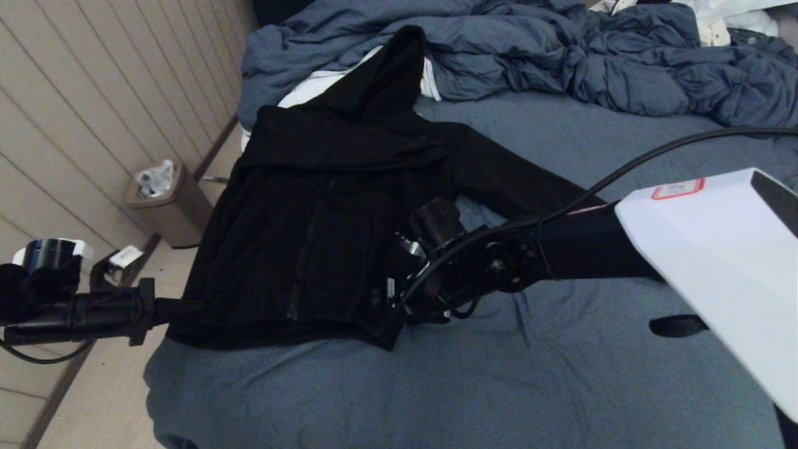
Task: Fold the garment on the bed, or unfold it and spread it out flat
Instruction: Fold the black sweatshirt
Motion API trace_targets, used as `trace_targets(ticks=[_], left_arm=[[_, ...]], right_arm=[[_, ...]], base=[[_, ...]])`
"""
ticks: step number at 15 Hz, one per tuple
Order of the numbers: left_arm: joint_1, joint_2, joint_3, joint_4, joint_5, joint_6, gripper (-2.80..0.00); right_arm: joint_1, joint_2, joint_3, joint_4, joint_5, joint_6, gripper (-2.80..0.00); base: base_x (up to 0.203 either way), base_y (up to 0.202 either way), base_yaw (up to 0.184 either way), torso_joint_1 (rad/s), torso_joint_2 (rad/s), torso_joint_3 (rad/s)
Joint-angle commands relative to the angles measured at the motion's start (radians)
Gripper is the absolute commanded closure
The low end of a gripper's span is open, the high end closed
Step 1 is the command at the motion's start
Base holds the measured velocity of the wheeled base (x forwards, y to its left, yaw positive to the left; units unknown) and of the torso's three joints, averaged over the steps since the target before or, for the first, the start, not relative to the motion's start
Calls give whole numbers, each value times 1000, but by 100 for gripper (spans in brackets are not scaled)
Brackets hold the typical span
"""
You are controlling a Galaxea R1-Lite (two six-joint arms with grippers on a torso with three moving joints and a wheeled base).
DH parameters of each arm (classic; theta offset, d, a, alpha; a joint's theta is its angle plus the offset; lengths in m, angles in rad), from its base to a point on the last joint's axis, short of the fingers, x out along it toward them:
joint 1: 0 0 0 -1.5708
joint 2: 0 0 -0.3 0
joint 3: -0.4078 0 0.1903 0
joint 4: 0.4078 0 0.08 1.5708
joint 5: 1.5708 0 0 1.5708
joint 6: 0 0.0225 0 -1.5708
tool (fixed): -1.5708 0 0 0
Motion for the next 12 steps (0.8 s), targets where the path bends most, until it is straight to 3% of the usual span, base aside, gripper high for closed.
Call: trace_targets(ticks=[1,2,3,12], left_arm=[[1,1,0,0,-6,-1,0],[0,1,0,0,-5,-1,0],[0,1,0,0,-6,-1,0],[0,-2,2,0,-5,0,0]], right_arm=[[1,0,1,0,-5,2,-280],[1,4,-5,-1,-9,5,-280],[1,10,-5,-1,-14,5,0],[7,1,-9,0,-25,7,0]], base=[[0,0,0,0,0,0],[0,0,0,0,0,0],[0,0,0,0,0,0],[0,0,0,0,0,0]])
